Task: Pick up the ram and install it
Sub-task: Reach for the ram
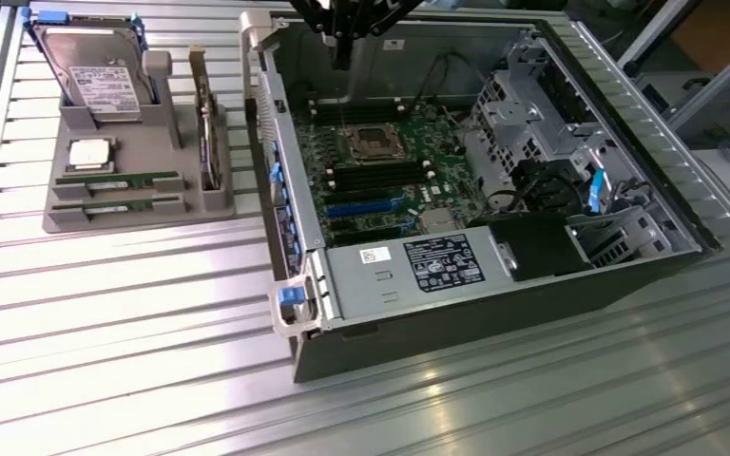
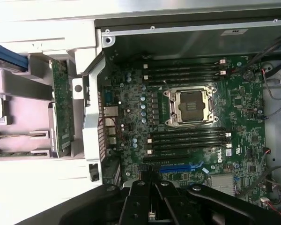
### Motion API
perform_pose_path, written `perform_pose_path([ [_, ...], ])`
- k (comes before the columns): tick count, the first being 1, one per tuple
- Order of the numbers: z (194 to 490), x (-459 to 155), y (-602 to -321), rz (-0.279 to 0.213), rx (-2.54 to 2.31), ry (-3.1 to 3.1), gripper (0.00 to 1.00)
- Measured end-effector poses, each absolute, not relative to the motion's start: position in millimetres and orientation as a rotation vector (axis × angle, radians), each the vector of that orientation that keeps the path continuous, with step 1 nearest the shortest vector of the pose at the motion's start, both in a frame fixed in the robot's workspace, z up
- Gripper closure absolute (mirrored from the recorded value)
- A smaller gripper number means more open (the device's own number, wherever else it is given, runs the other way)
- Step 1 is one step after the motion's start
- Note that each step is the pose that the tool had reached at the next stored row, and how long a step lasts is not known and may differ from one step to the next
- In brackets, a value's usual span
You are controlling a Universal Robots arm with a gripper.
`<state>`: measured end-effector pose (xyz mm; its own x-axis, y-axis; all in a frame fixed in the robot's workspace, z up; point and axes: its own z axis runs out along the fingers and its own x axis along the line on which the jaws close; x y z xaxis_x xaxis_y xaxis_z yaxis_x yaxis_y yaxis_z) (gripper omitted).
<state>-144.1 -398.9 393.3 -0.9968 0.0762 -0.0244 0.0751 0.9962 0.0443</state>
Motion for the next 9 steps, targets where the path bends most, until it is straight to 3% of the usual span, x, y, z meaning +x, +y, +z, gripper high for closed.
perform_pose_path([
  [9,393.3,-151.2,-398.9,0.068,0.118,3.112,0.86],
])
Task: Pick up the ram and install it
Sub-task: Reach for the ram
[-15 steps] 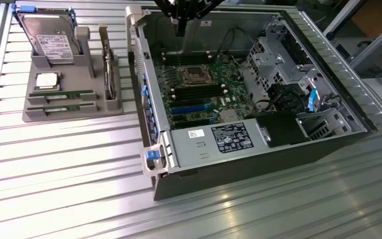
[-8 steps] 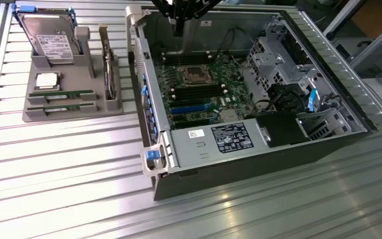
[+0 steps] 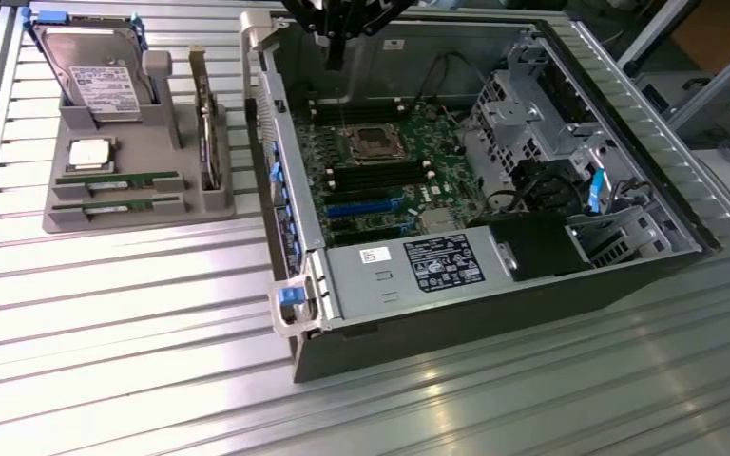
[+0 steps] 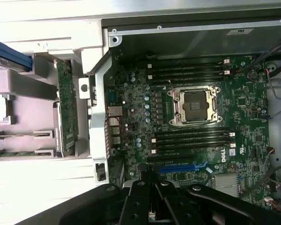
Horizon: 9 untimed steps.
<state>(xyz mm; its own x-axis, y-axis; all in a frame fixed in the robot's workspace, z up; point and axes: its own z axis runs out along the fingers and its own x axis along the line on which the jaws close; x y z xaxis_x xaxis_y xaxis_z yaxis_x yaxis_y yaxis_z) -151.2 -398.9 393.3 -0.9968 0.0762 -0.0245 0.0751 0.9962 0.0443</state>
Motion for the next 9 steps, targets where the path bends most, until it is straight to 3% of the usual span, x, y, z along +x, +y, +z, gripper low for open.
perform_pose_path([
  [9,393.3,-159.2,-399.0,0.068,0.118,3.112,0.86],
])
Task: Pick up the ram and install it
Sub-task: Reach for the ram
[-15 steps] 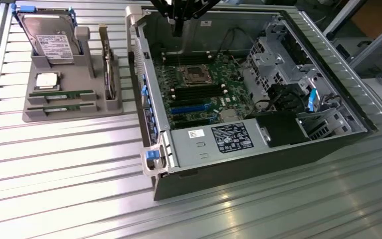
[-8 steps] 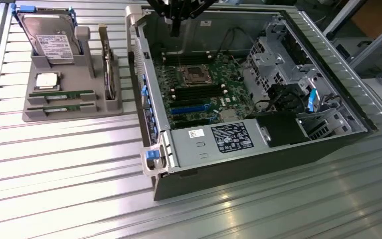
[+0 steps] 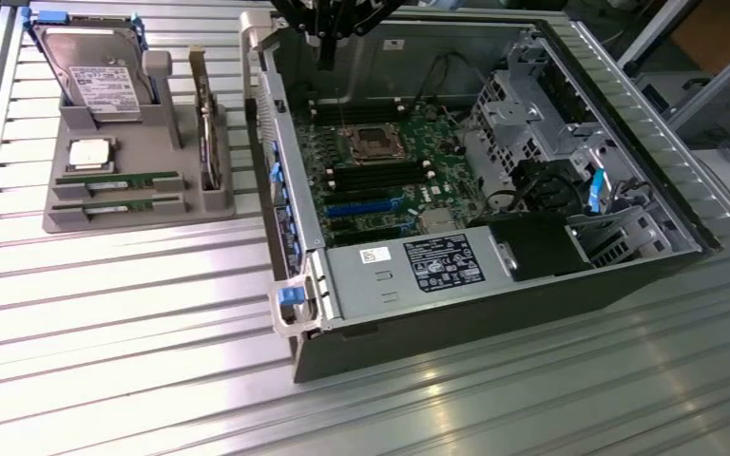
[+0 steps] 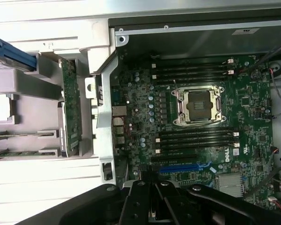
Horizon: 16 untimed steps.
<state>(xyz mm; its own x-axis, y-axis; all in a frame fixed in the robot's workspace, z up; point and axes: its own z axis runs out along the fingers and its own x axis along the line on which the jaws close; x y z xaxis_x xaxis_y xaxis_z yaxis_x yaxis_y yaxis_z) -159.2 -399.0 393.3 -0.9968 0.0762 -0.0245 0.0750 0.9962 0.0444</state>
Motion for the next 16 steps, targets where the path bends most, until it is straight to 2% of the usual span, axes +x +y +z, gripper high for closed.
perform_pose_path([
  [16,393.0,-167.9,-398.9,0.068,0.118,3.113,0.86],
])
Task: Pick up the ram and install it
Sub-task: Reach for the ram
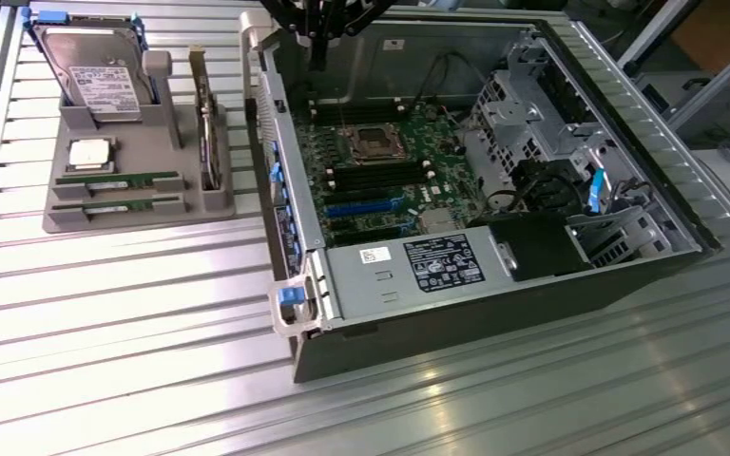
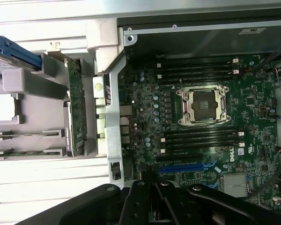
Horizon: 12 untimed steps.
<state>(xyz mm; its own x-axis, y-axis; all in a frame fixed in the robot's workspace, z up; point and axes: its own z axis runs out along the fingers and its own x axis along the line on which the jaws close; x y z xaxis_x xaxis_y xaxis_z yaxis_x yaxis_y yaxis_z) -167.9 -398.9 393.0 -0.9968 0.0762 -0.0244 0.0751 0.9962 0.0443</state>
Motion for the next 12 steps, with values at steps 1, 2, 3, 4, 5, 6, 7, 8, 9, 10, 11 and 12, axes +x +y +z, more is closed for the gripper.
perform_pose_path([
  [1,393.0,-168.0,-398.9,0.068,0.118,3.113,0.86],
  [2,393.0,-168.2,-398.9,0.068,0.118,3.112,0.86],
  [3,393.0,-168.5,-398.9,0.068,0.118,3.113,0.86],
  [4,393.0,-168.8,-398.9,0.068,0.118,3.112,0.86],
  [5,392.9,-168.9,-398.9,0.068,0.118,3.113,0.86],
  [6,392.9,-169.1,-399.0,0.068,0.118,3.112,0.86],
  [7,392.9,-169.3,-398.9,0.068,0.118,3.112,0.86],
  [8,392.9,-169.4,-398.9,0.068,0.118,3.113,0.86],
  [9,392.9,-169.4,-398.9,0.068,0.118,3.112,0.86],
  [10,392.8,-169.6,-398.9,0.068,0.118,3.112,0.86],
  [11,392.8,-169.9,-398.9,0.068,0.118,3.112,0.86],
  [12,392.8,-170.4,-398.9,0.068,0.118,3.112,0.86],
])
